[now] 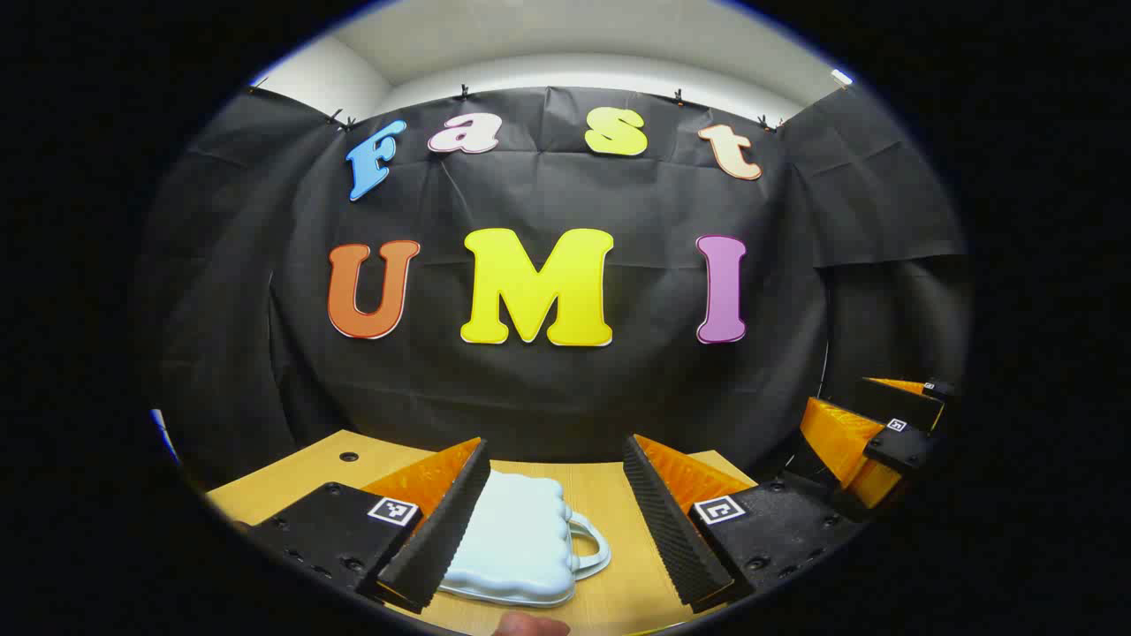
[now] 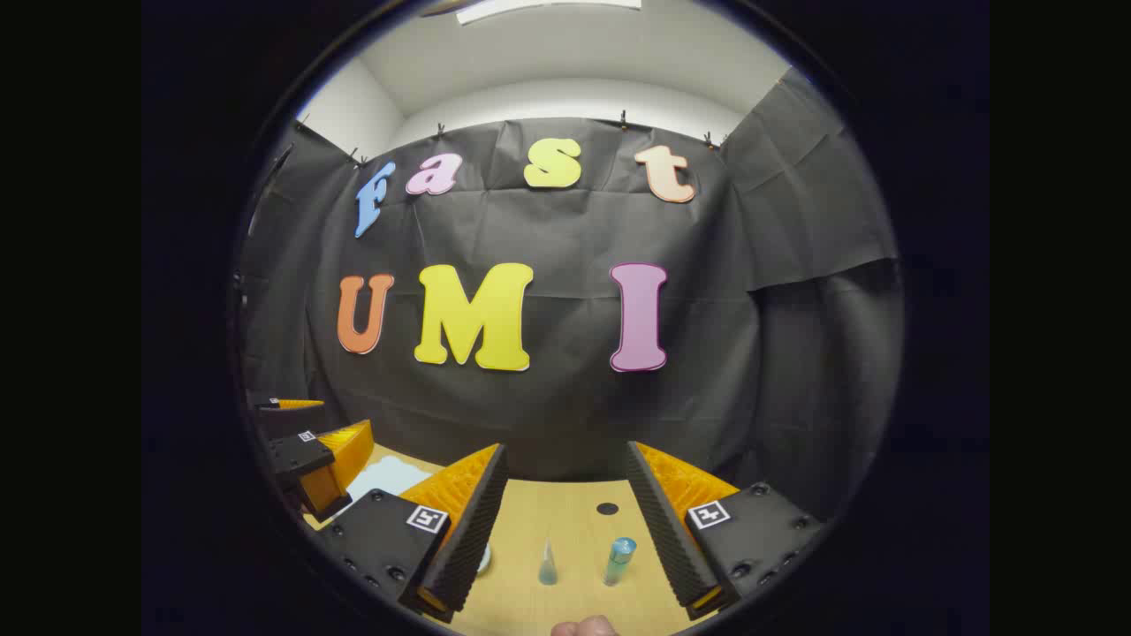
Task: First open the suitcase, pack the skin care products into it, and then close the suitcase.
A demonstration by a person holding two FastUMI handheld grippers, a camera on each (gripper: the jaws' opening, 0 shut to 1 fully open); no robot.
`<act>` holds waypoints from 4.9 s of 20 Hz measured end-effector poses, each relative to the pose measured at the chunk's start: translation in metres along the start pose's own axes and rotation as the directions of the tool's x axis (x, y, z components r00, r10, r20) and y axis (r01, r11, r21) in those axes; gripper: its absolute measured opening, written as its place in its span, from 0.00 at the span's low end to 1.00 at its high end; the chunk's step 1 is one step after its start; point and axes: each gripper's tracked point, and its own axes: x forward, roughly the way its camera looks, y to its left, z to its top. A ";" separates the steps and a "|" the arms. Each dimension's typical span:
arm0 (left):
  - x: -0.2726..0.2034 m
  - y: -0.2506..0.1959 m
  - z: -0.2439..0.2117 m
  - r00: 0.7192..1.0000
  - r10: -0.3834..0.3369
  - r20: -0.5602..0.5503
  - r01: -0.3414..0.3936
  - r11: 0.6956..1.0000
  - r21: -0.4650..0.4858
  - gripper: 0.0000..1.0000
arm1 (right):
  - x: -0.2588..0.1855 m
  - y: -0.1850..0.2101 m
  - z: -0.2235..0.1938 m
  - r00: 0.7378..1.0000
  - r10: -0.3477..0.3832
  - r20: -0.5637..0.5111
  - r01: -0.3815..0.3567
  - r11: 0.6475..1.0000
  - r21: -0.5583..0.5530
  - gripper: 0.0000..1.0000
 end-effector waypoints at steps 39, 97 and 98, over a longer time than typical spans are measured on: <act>0.056 -0.049 -0.245 0.780 -0.060 -0.623 0.589 0.407 0.698 0.97 | -0.024 -0.176 -0.070 0.936 -0.312 -0.166 0.313 0.950 -0.020 0.80; 0.044 0.431 -0.283 0.869 0.140 -0.475 -0.352 0.849 -0.394 0.04 | 0.017 0.047 -0.039 0.966 -0.024 -0.256 -0.018 0.987 -0.162 0.78; 0.041 0.433 -0.289 0.865 0.142 -0.481 -0.365 0.837 -0.409 0.05 | 0.017 0.048 -0.039 0.966 -0.023 -0.256 -0.020 0.986 -0.164 0.79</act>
